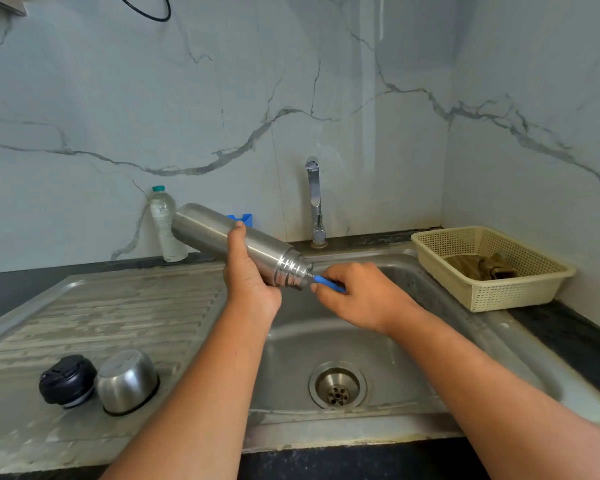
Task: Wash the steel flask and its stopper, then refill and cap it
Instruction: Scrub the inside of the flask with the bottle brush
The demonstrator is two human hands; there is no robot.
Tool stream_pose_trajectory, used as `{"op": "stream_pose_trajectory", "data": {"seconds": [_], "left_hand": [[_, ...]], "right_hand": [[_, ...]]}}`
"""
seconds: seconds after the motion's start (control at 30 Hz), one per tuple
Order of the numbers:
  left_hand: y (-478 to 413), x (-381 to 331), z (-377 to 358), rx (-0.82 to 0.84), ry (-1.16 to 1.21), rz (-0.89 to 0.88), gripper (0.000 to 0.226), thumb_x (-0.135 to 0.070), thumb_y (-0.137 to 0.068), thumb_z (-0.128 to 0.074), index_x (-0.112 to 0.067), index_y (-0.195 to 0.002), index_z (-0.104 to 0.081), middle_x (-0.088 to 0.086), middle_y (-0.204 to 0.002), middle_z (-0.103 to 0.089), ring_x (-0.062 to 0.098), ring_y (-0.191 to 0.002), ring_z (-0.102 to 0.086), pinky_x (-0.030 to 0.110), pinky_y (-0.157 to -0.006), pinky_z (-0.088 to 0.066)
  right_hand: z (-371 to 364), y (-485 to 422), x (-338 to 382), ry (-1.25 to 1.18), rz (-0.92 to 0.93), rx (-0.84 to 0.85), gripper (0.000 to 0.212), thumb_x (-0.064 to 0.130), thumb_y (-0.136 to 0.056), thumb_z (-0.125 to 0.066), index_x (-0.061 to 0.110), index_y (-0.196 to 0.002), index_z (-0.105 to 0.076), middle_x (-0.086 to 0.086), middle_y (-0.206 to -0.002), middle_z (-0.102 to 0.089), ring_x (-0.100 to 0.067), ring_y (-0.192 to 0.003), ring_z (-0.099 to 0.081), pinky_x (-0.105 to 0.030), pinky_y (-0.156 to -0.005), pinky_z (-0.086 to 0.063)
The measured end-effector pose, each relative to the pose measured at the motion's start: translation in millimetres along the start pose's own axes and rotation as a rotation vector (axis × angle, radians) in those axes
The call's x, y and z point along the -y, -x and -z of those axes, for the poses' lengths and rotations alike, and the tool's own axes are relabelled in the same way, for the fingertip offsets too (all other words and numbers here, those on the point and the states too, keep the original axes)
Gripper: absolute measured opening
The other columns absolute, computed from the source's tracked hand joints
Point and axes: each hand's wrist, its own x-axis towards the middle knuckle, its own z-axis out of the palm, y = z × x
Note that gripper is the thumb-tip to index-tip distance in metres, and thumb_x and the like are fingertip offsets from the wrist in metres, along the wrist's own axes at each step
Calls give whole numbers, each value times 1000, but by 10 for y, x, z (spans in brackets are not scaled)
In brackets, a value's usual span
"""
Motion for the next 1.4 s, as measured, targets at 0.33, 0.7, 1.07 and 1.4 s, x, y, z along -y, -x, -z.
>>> {"op": "stream_pose_trajectory", "data": {"seconds": [0.33,0.7,1.07,1.4], "left_hand": [[-210,-187,224,-135,119,-37,62,-46,-75,-84,-12,-123,-65,11,-118,-74,30,-100,-76,56,-87,-61],[-147,-168,166,-120,92,-34,54,-45,-82,-82,-14,-123,-64,10,-115,-75,29,-95,-76,49,-76,-63],[-142,-161,119,-113,89,-14,53,-43,-80,-85,-14,-119,-65,11,-116,-75,30,-100,-76,57,-87,-61],[-152,-217,151,-164,83,-83,54,-42,-80,-85,-12,-121,-65,11,-116,-76,29,-96,-77,56,-84,-63]], "right_hand": [[35,-14,-65,28,-57,17,45,47,-104,-48,14,-87,-74,1,-59,-61,-15,-54,-54,-35,-62,-50],[22,-36,-143,-12,-57,-11,21,43,-95,-69,24,-87,-71,-3,-74,-65,-14,-65,-54,-30,-63,-45],[-2,-41,-146,143,-56,-146,23,29,-90,-77,31,-80,-56,13,-87,-54,-8,-76,-54,-29,-65,-49],[81,-25,-66,122,-87,-29,34,55,-96,-61,25,-80,-66,6,-68,-64,-12,-64,-58,-30,-58,-46]]}}
